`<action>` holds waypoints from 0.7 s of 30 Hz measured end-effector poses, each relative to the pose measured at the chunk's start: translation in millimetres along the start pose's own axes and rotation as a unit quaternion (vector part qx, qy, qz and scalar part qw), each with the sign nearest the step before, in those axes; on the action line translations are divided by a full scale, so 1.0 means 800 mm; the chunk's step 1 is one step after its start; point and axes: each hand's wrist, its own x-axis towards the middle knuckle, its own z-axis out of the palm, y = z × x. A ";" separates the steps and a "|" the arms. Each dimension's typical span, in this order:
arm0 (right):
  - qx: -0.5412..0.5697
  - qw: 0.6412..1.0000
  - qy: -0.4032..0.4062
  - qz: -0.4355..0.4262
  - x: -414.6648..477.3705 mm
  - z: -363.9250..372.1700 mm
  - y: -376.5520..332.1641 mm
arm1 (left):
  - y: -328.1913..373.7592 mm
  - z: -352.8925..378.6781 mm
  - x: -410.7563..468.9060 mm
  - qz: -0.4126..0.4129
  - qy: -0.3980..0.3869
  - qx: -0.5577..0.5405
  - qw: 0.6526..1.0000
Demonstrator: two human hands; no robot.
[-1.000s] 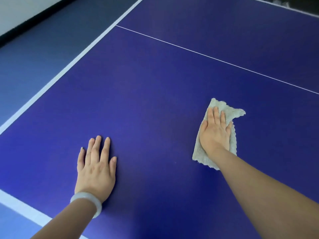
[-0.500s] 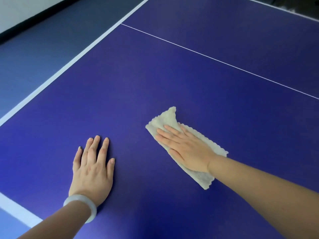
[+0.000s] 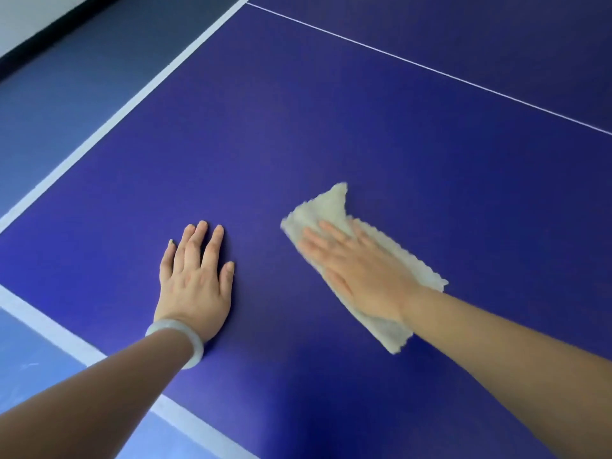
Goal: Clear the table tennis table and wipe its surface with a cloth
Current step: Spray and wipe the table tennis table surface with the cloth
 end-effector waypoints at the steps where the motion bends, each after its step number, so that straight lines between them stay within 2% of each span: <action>1: -0.021 0.998 -0.018 -0.052 -0.020 0.001 -0.005 | 0.001 0.000 -0.001 -0.001 0.001 -0.001 1.000; 3: -0.081 0.993 -0.024 -0.086 -0.050 0.002 0.018 | 0.001 0.000 0.000 -0.002 0.005 -0.004 1.000; 4: -0.093 0.994 -0.010 -0.056 -0.060 0.002 0.035 | 0.001 0.000 0.000 -0.002 0.006 -0.005 1.000; 6: -0.040 0.993 0.020 0.107 -0.074 -0.001 0.070 | 0.002 0.000 0.000 -0.002 0.008 -0.005 1.000; 8: 0.007 0.963 0.051 0.264 -0.069 -0.004 0.084 | 0.002 -0.001 0.001 -0.003 0.006 -0.005 1.000; 10: 0.012 0.938 0.065 0.340 -0.046 -0.001 0.060 | 0.002 -0.001 0.002 -0.001 0.004 -0.005 1.000; 12: -0.002 0.949 0.065 0.309 -0.023 0.005 0.009 | 0.002 -0.001 0.002 -0.002 0.002 -0.005 1.000; 15: -0.037 0.992 0.026 0.121 -0.025 0.024 -0.082 | 0.005 -0.004 0.001 -0.006 0.001 -0.006 1.000; 17: -0.042 0.999 -0.006 0.028 -0.054 0.028 -0.104 | 0.005 -0.005 0.000 -0.003 0.002 -0.014 1.000; 19: -0.040 0.999 -0.009 0.036 -0.087 0.029 -0.084 | 0.005 -0.005 0.000 0.001 0.001 -0.018 1.000; 21: -0.018 0.986 0.015 0.167 -0.112 0.029 -0.050 | 0.004 -0.003 -0.001 0.005 0.001 -0.016 1.000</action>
